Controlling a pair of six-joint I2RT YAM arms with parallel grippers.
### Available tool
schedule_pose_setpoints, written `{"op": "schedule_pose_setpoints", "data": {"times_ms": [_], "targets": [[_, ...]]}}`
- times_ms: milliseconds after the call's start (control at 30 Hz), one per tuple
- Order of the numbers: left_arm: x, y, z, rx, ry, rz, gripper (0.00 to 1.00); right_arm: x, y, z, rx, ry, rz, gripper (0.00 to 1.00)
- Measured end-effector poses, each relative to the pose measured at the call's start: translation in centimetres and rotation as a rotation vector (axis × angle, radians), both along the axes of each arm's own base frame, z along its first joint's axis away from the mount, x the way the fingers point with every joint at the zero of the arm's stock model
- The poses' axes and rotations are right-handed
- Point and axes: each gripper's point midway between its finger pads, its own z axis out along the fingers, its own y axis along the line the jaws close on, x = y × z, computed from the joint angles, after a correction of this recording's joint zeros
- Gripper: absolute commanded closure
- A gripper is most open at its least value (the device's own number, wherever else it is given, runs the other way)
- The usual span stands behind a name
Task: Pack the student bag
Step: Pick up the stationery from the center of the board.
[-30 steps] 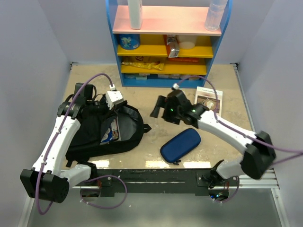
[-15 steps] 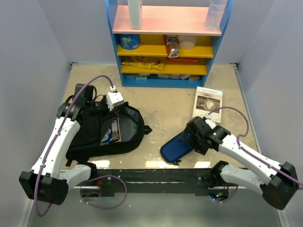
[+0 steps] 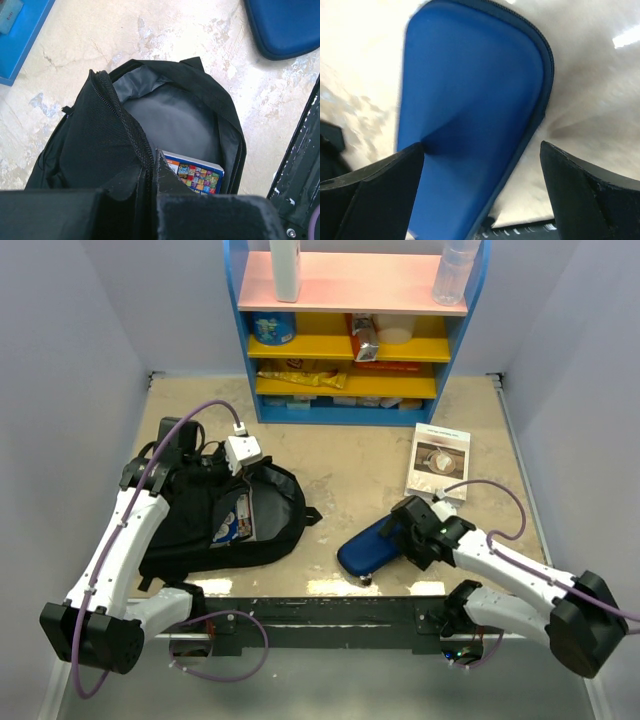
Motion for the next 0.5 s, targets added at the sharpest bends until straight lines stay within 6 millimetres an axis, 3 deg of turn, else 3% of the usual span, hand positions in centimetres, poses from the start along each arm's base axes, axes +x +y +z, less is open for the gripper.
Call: {"op": "schedule_pose_setpoints", "data": {"times_ms": [300,400,500], "targets": [[0.0,0.0,-0.1,0.003,0.002,0.002,1.0,5.0,3.1,-0.6,0.053,-0.121,-0.022,0.01],[0.0,0.1,-0.1,0.004,0.002,0.003,1.0,6.1,3.6,-0.5,0.048,-0.147,-0.02,0.11],[0.0,0.1,-0.1,0.006,0.002,0.004,1.0,6.6,4.0,-0.6,0.031,-0.149,-0.003,0.36]]}}
